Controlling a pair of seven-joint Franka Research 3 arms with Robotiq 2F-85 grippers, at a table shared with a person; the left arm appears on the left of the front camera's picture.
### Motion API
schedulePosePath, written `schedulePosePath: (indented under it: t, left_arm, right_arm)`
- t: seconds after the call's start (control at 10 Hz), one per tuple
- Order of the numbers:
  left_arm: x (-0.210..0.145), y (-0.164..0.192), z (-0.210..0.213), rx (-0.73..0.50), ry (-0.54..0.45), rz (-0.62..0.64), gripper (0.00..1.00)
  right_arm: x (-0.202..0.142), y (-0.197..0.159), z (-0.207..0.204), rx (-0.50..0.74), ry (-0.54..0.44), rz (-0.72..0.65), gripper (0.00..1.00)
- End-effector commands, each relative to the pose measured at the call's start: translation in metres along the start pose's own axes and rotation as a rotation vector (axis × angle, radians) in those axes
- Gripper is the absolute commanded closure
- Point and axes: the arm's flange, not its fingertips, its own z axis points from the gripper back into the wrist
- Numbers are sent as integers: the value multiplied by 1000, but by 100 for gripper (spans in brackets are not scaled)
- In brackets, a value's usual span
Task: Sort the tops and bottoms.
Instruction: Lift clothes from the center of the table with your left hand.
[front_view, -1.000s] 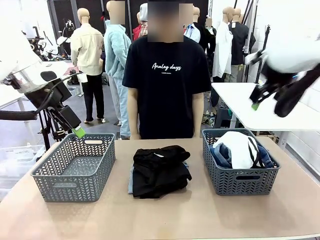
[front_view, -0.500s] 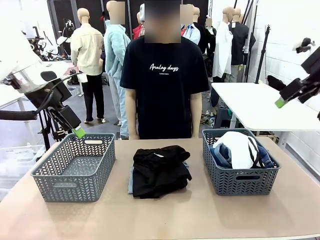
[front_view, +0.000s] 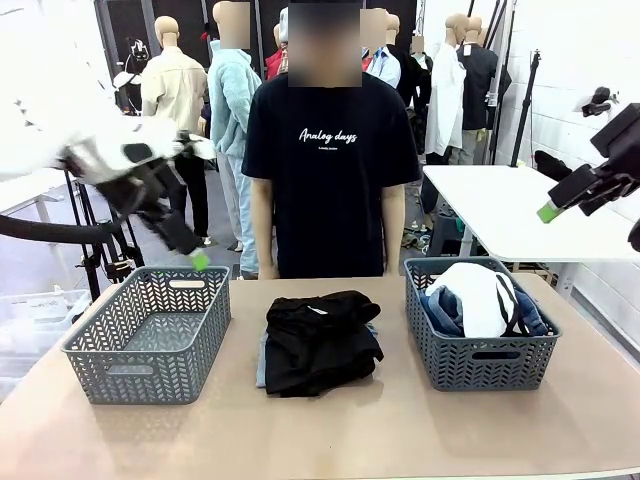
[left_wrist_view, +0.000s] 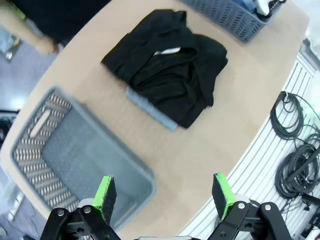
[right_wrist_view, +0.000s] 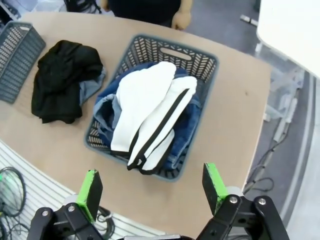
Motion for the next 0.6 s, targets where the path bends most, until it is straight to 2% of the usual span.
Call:
schedulePosePath:
  t: [0.0,0.2,0.3,0.4,0.5]
  left_arm:
    - [48,-8,-34,77,-14,-52,0]
    - [82,-13,-65,80,-11,-96,0]
    - [90,-14,-67,62,-19,-102,0]
    - [82,-13,-49,51,30,-68,0]
    - [80,-21,-72,52,-21,-114,0]
  right_arm:
    - [0,3,1,-17,14,-1,0]
    - [0,3,1,-17,14,-1,0]
    - [0,3,1,-17,14,-1,0]
    - [0,3,1,-17,14,-1,0]
    - [0,3,1,-17,14,-1,0]
